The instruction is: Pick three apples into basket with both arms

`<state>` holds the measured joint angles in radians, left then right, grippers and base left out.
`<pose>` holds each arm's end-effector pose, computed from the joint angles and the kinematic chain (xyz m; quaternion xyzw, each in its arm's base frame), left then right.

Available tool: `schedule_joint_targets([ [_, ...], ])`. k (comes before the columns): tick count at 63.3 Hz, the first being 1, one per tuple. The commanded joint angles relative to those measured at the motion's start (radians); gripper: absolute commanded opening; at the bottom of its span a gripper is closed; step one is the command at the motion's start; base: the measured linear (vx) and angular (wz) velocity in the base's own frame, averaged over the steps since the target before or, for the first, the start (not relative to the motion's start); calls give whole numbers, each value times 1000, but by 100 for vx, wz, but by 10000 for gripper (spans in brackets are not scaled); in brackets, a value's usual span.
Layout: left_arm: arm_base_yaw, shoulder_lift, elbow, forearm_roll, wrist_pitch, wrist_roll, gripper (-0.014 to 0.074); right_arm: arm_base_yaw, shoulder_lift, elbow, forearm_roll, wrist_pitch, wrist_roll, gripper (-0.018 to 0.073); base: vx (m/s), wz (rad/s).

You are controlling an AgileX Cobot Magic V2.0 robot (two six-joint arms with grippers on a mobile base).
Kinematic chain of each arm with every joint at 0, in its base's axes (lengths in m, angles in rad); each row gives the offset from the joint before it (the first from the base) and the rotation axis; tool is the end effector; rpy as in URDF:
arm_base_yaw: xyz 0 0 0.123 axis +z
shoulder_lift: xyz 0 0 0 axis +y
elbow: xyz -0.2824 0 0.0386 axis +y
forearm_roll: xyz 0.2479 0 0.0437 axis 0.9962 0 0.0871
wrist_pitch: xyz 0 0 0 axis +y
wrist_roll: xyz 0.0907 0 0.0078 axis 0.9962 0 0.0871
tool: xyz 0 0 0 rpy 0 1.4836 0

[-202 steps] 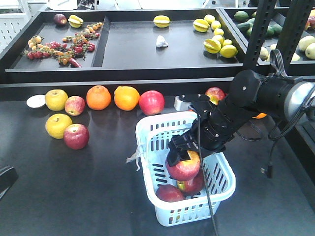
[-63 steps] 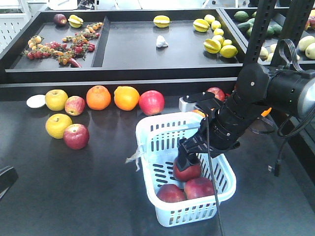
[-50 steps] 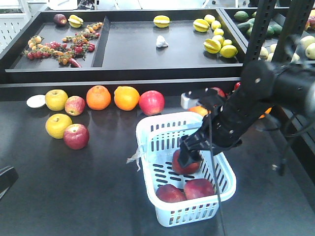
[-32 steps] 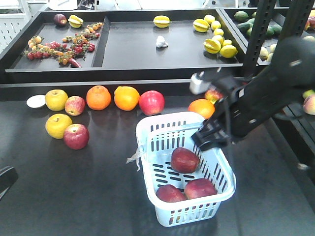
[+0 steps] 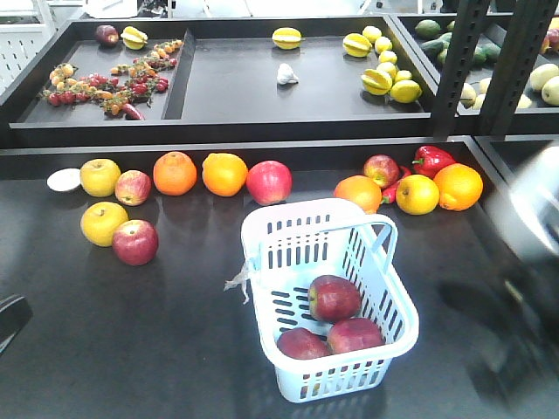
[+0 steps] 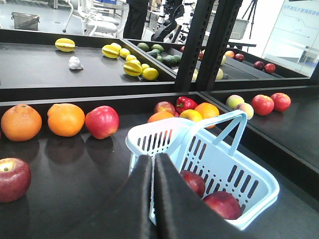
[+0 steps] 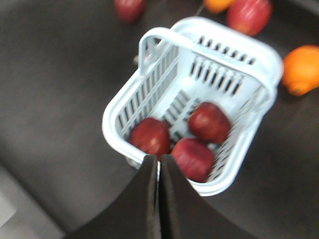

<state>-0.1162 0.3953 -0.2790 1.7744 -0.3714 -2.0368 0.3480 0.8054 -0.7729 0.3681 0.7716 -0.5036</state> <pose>0.0858 -0.0425 0.2729 0.0723 0.7382 -0.2512 0.6218 0.1329 0.0725 0.3333 -0.3090 0.8425 0.1383 0.4191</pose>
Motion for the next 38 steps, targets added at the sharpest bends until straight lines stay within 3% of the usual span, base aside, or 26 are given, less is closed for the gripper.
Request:
schedule_joint_targets([
  [1, 0, 9, -26, 45, 22, 0, -8, 1, -180, 144, -9, -207, -1, -3, 0, 0],
  [9, 0, 9, -26, 45, 22, 0, -8, 1, -380, 320, -56, -321, 46, -3, 0, 0],
  [17, 0, 9, -26, 45, 22, 0, -8, 1, -513, 431, -87, -349, 161, -3, 0, 0],
  [22, 0, 9, -26, 45, 22, 0, -8, 1, -534, 460, -112, -351, 209, -3, 0, 0],
  [38, 0, 9, -26, 45, 23, 0, -8, 1, -534, 465, -131, -359, 211, -3, 0, 0],
])
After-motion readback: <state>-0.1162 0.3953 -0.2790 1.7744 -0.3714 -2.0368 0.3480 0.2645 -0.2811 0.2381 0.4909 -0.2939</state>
